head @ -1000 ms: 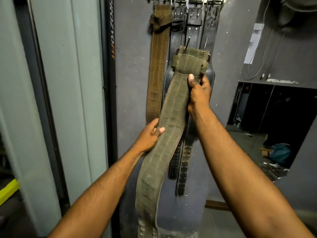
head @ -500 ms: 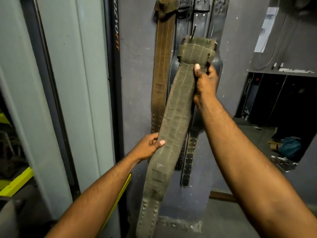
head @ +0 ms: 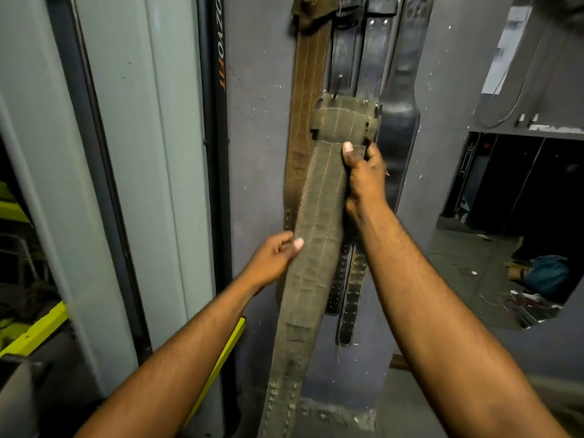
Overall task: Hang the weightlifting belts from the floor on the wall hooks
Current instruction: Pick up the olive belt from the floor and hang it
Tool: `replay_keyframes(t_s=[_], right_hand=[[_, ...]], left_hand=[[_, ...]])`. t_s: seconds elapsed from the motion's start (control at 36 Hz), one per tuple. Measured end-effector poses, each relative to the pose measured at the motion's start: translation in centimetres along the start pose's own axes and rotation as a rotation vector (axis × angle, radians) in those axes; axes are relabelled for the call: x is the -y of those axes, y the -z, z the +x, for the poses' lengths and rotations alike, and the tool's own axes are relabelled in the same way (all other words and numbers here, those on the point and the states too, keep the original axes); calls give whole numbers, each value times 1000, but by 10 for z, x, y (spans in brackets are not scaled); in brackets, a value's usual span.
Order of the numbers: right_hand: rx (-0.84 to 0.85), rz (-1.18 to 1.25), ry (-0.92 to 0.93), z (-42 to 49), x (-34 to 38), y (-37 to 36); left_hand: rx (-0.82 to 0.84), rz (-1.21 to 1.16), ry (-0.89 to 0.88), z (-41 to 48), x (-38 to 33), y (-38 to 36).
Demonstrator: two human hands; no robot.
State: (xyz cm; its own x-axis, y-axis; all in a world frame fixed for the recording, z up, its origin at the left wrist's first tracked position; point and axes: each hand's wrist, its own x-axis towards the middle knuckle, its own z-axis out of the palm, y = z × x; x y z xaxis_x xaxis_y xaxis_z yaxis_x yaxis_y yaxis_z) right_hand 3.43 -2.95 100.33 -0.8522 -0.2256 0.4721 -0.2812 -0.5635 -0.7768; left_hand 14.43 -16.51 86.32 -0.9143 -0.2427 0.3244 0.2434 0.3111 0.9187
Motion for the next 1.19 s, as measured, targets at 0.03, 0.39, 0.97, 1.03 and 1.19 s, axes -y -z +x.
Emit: replay_keyframes(t_s=[0.03, 0.39, 0.97, 1.03, 1.19], right_hand=[[15, -1, -6, -5, -6, 0], [135, -22, -217, -72, -69, 23], [239, -575, -481, -47, -66, 60], [232, -552, -463, -48, -69, 63], [376, -501, -399, -56, -71, 76]], left_hand=[[-56, -37, -39, 7, -16, -1], [-136, -173, 126, 56, -89, 27], [-38, -7, 313, 52, -41, 16], [-24, 7, 322, 54, -41, 19], [67, -52, 430, 56, -45, 29]])
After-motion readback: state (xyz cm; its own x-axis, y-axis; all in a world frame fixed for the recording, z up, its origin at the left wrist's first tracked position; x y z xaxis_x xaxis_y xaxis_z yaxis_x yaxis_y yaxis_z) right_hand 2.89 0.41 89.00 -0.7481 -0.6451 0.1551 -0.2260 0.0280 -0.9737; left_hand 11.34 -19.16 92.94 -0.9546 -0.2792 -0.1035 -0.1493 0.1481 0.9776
